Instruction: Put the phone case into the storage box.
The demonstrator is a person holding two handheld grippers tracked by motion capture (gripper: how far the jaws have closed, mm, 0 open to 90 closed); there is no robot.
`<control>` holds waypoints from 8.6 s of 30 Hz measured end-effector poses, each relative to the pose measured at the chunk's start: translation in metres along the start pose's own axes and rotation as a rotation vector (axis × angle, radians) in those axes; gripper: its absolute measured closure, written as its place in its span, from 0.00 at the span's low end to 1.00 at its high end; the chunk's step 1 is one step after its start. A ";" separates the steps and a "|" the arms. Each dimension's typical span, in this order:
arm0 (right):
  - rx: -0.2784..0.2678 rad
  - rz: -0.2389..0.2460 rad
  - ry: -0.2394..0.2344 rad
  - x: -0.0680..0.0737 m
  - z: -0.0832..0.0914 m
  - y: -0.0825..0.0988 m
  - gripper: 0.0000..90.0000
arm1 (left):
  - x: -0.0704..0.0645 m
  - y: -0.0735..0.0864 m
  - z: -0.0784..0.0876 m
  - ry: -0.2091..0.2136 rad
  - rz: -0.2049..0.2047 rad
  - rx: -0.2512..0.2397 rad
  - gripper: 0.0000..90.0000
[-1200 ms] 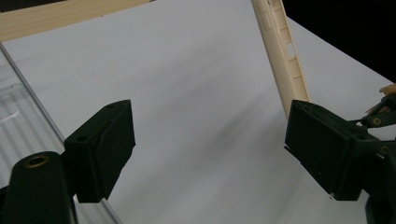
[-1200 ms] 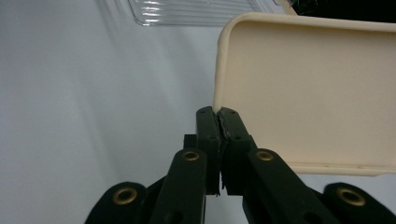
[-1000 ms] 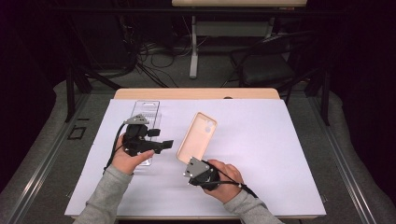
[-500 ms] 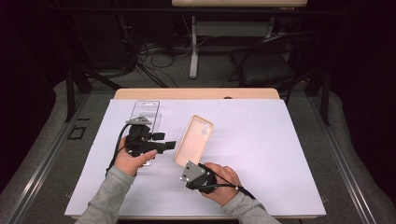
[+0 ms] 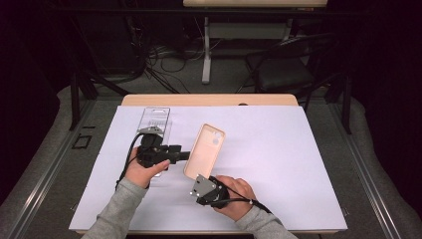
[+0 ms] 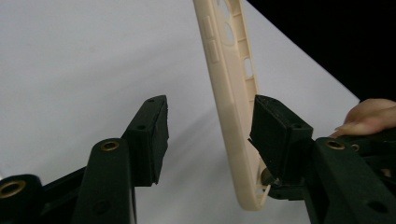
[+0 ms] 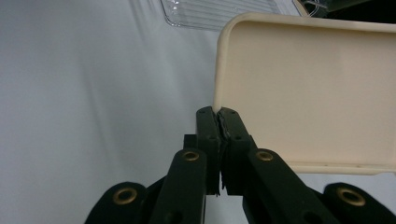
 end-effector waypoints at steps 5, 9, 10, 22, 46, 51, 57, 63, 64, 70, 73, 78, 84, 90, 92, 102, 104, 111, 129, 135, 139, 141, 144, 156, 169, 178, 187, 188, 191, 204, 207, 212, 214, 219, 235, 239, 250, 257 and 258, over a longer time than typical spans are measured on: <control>0.009 -0.020 0.000 0.002 0.000 0.001 0.98 | -0.003 0.002 -0.004 0.042 0.051 0.020 0.54; 0.003 0.003 0.001 0.002 0.000 0.000 0.98 | -0.006 0.005 -0.008 0.086 0.089 0.035 0.62; 0.003 0.003 0.001 0.002 0.000 0.000 0.98 | -0.006 0.005 -0.009 0.094 0.093 0.036 0.62; -0.001 0.025 0.001 0.006 0.000 -0.001 0.98 | -0.005 0.006 -0.014 0.100 0.114 0.041 0.70; -0.007 0.039 -0.014 0.017 -0.002 -0.004 0.98 | -0.002 0.009 -0.018 0.107 0.135 0.067 0.78; -0.002 0.036 -0.018 0.018 -0.002 -0.003 0.98 | -0.002 0.011 -0.018 0.122 0.164 0.077 0.80; -0.010 0.040 -0.018 0.019 -0.003 -0.004 0.98 | -0.002 0.011 -0.018 0.131 0.192 0.071 0.83; -0.014 0.051 -0.019 0.019 -0.003 -0.004 0.98 | -0.001 0.012 -0.018 0.130 0.197 0.077 0.86; -0.012 0.047 -0.021 0.019 -0.003 -0.004 0.98 | -0.001 0.012 -0.019 0.131 0.197 0.074 0.86; -0.015 0.049 -0.020 0.019 -0.004 -0.004 0.98 | -0.001 0.012 -0.018 0.139 0.206 0.078 0.87; -0.015 0.048 -0.022 0.019 -0.004 -0.004 0.98 | -0.001 0.012 -0.018 0.140 0.206 0.078 0.88; -0.014 0.044 -0.025 0.020 -0.004 -0.004 0.98 | -0.002 0.012 -0.018 0.155 0.228 0.082 0.88; -0.016 0.049 -0.024 0.020 -0.004 -0.004 0.98 | -0.001 0.013 -0.018 0.152 0.248 0.083 0.89; -0.018 0.055 -0.023 0.020 -0.004 -0.004 0.98 | 0.000 0.013 -0.018 0.159 0.264 0.080 0.89; -0.019 0.055 -0.023 0.019 -0.004 -0.004 0.98 | 0.000 0.013 -0.018 0.158 0.265 0.080 0.89; -0.023 0.055 -0.023 0.019 -0.003 -0.005 0.98 | 0.000 0.013 -0.017 0.157 0.268 0.080 0.89; -0.023 0.053 -0.023 0.019 -0.003 -0.005 0.98 | -0.001 0.012 -0.017 0.161 0.273 0.078 0.89; -0.024 0.052 -0.024 0.019 -0.004 -0.005 0.98 | -0.001 0.012 -0.017 0.166 0.283 0.075 0.89; -0.032 0.035 -0.018 0.017 -0.004 -0.006 0.94 | 0.002 0.012 -0.016 0.155 0.265 0.070 0.89; -0.042 0.029 -0.013 0.015 -0.004 -0.006 0.84 | 0.006 0.013 -0.016 0.133 0.257 0.057 0.89; -0.048 0.019 -0.003 0.014 -0.003 -0.006 0.79 | 0.008 0.012 -0.014 0.125 0.251 0.044 0.89; -0.050 0.016 -0.002 0.012 -0.003 -0.006 0.77 | 0.008 0.011 -0.014 0.119 0.248 0.029 0.89; -0.047 0.003 0.002 0.010 -0.003 -0.005 0.75 | 0.009 0.010 -0.012 0.114 0.246 0.016 0.89; -0.058 -0.067 0.010 0.000 0.000 -0.003 0.69 | 0.011 0.004 -0.005 0.106 0.230 -0.058 0.89; -0.077 -0.184 -0.018 -0.013 0.001 -0.001 0.63 | 0.011 -0.003 0.005 0.101 0.180 -0.181 0.89; -0.086 -0.234 -0.031 -0.019 0.004 0.000 0.60 | 0.010 -0.005 0.009 0.092 0.162 -0.216 0.89; -0.093 -0.272 -0.024 -0.026 0.006 0.001 0.59 | 0.012 -0.007 0.010 0.070 0.125 -0.243 0.89; -0.092 -0.275 -0.023 -0.027 0.006 0.002 0.59 | 0.012 -0.007 0.010 0.066 0.118 -0.244 0.89; -0.093 -0.289 -0.020 -0.029 0.006 0.002 0.59 | 0.013 -0.008 0.010 0.067 0.100 -0.255 0.89; -0.136 -0.410 -0.062 -0.049 0.013 0.004 0.54 | 0.002 -0.017 0.016 0.099 -0.063 -0.365 0.89; -0.159 -0.455 -0.085 -0.056 0.016 0.003 0.52 | 0.001 -0.017 0.017 0.112 -0.071 -0.372 0.89; -0.194 -0.502 -0.101 -0.067 0.022 0.001 0.49 | 0.001 -0.018 0.019 0.118 -0.083 -0.385 0.89; -0.198 -0.517 -0.103 -0.071 0.023 0.001 0.48 | 0.002 -0.018 0.020 0.117 -0.082 -0.389 0.89; -0.214 -0.544 -0.123 -0.078 0.024 -0.003 0.46 | 0.003 -0.017 0.021 0.117 -0.083 -0.394 0.89; -0.242 -0.625 -0.140 -0.108 0.026 -0.018 0.36 | 0.004 -0.017 0.024 0.122 -0.077 -0.405 0.89; -0.248 -0.615 -0.144 -0.106 0.025 -0.016 0.34 | 0.002 -0.017 0.025 0.136 -0.082 -0.413 0.89; -0.260 -0.662 -0.216 -0.101 0.023 -0.008 0.34 | -0.003 -0.014 0.022 0.164 -0.087 -0.401 0.89; -0.314 -0.712 -0.269 -0.104 0.029 -0.008 0.35 | -0.005 -0.012 0.020 0.181 -0.087 -0.395 0.89; -0.320 -0.719 -0.278 -0.104 0.029 -0.007 0.35 | -0.006 -0.012 0.020 0.182 -0.090 -0.394 0.89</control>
Point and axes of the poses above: each handheld gripper's, and its own axes: z roughly backward along the jaws, y roughly out of its underside, x roughly to its left, the point moved 10 cm from there along -z, roughly forward along the jaws, and after that the axes turned 6 degrees about x, right-handed, at the moved point
